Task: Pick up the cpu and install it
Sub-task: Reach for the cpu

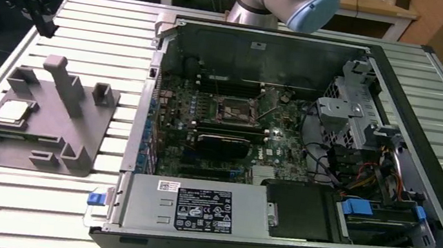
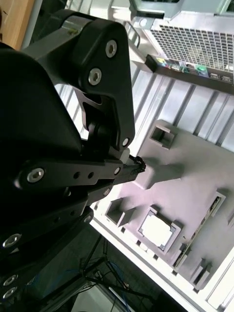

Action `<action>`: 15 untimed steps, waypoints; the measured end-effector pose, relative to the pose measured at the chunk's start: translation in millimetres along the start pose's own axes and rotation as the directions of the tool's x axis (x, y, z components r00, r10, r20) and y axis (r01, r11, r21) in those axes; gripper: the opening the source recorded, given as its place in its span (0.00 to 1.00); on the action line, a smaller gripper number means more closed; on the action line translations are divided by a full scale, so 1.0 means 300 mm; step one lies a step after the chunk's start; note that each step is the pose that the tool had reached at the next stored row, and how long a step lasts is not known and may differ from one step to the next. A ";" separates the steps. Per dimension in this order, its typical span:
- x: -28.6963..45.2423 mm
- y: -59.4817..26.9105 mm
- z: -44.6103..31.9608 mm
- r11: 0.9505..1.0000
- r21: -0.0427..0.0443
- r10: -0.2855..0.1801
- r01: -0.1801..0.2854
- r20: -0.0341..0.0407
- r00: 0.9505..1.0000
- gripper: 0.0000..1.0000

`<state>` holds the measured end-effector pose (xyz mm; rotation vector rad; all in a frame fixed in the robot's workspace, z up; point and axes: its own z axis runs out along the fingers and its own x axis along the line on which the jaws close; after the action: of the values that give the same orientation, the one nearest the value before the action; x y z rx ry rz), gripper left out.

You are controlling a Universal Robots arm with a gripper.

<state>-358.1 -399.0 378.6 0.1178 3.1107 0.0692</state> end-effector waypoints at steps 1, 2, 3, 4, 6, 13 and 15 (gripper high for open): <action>0.009 -0.001 0.004 1.000 0.000 0.000 0.000 0.000 1.000 0.11; 0.018 -0.002 0.009 1.000 0.000 0.000 0.000 0.000 1.000 0.11; 0.026 -0.002 0.013 1.000 0.000 0.000 0.000 0.000 1.000 0.11; 0.033 -0.003 0.018 1.000 0.000 0.000 0.000 0.000 1.000 0.11; 0.047 -0.005 0.026 1.000 0.000 0.000 0.000 0.000 1.000 0.11; 0.087 -0.009 0.048 1.000 0.000 0.000 0.000 0.000 1.000 0.11; 0.098 -0.010 0.054 1.000 0.000 0.000 0.000 0.000 1.000 0.11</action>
<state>-387.1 -398.9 361.6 0.1179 3.1106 0.0694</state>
